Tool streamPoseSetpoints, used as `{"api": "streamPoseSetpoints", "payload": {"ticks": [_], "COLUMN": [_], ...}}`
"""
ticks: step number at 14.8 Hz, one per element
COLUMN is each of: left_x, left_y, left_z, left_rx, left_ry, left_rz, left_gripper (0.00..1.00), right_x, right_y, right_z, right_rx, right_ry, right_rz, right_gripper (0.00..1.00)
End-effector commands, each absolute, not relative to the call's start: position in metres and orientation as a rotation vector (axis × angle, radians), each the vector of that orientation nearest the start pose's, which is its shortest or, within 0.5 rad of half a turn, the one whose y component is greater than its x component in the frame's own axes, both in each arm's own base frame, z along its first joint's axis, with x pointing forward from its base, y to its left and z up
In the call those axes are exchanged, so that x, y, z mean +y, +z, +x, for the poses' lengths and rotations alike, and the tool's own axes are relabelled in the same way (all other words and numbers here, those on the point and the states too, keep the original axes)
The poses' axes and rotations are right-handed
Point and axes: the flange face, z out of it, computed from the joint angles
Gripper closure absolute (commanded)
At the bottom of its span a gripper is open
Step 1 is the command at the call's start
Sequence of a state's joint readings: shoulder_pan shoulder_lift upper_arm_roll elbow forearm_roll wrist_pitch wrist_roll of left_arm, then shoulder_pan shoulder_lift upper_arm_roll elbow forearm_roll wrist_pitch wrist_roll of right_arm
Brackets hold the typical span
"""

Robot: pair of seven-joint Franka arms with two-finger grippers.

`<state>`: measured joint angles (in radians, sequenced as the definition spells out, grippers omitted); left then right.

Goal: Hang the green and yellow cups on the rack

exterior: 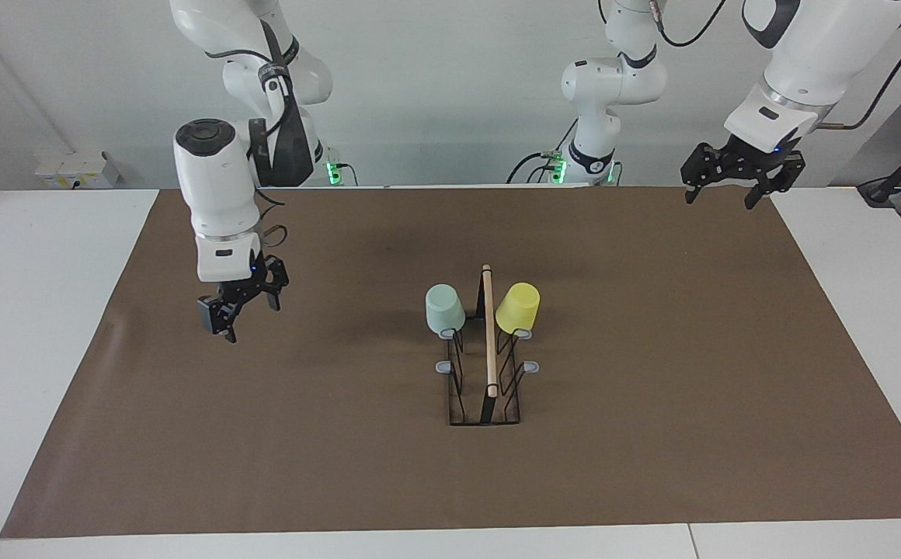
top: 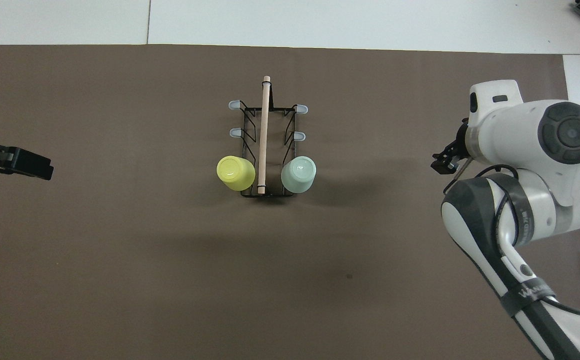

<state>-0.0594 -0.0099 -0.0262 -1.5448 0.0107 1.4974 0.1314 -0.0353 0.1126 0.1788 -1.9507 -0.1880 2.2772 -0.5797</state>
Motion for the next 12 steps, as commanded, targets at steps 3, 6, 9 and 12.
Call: {"api": "streamPoseSetpoints", "payload": {"ticks": [3,6,9,12], "left_x": [-0.046,-0.044,-0.047,-0.047], "left_y": [0.633,0.633,0.635,0.639], "left_z": [0.536,0.536,0.535,0.536], "left_rx": [0.324,0.305,0.315,0.315], "left_ry": [0.084,0.082,0.075,0.07], "left_rz": [-3.11,-3.112,-3.111,-3.111], "left_gripper": [0.0,0.0,0.0,0.0], "right_x": [0.108,0.111,0.087,0.038], "right_y": [0.495,0.536,0.571,0.6], "right_z": [0.59,0.588,0.585,0.568], "right_rx": [-0.694,-0.354,-0.179,0.004], "right_ry": [-0.265,-0.22,-0.127,-0.018], "right_rz": [-3.231,-3.281,-3.303,-3.249], "right_gripper": [0.0,0.0,0.0,0.0]}}
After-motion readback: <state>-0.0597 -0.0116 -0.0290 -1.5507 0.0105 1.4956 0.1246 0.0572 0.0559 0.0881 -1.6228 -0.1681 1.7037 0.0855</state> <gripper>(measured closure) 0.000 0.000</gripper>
